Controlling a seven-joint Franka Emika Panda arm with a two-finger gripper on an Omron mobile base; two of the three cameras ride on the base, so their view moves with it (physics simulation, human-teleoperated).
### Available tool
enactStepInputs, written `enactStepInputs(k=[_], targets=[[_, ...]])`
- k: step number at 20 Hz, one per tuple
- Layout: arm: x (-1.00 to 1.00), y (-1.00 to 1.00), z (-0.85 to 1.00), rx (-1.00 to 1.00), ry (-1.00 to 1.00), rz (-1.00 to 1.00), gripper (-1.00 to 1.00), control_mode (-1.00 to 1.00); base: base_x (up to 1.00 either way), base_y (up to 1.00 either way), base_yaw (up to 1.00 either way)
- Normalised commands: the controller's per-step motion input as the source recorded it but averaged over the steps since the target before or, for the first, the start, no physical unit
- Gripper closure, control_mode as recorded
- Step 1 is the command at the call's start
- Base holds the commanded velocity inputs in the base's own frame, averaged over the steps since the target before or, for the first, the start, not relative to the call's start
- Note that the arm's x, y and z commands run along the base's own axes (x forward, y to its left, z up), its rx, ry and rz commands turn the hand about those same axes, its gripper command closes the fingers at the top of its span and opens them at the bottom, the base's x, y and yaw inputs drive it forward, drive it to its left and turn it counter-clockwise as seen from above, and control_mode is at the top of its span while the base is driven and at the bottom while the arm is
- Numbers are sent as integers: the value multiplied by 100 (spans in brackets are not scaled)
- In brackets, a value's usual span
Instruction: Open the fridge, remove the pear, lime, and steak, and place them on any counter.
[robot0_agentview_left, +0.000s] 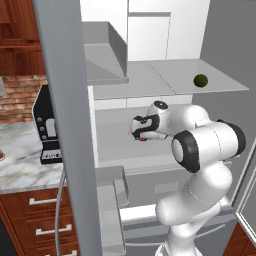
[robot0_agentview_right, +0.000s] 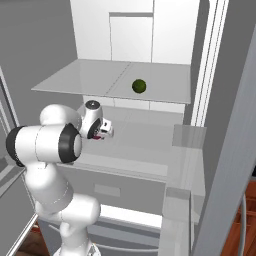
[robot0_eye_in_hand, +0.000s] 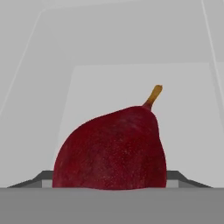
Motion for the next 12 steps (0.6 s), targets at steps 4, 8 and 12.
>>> enactStepInputs(k=[4,8,12], targets=[[0,0,0,0,0,0,100,-100,0,0,0],[-23,0,-4,0,-3,0,100,-100,0,0,0],[-83,-3,-1,0,-5,0,100,-100,0,0,0]])
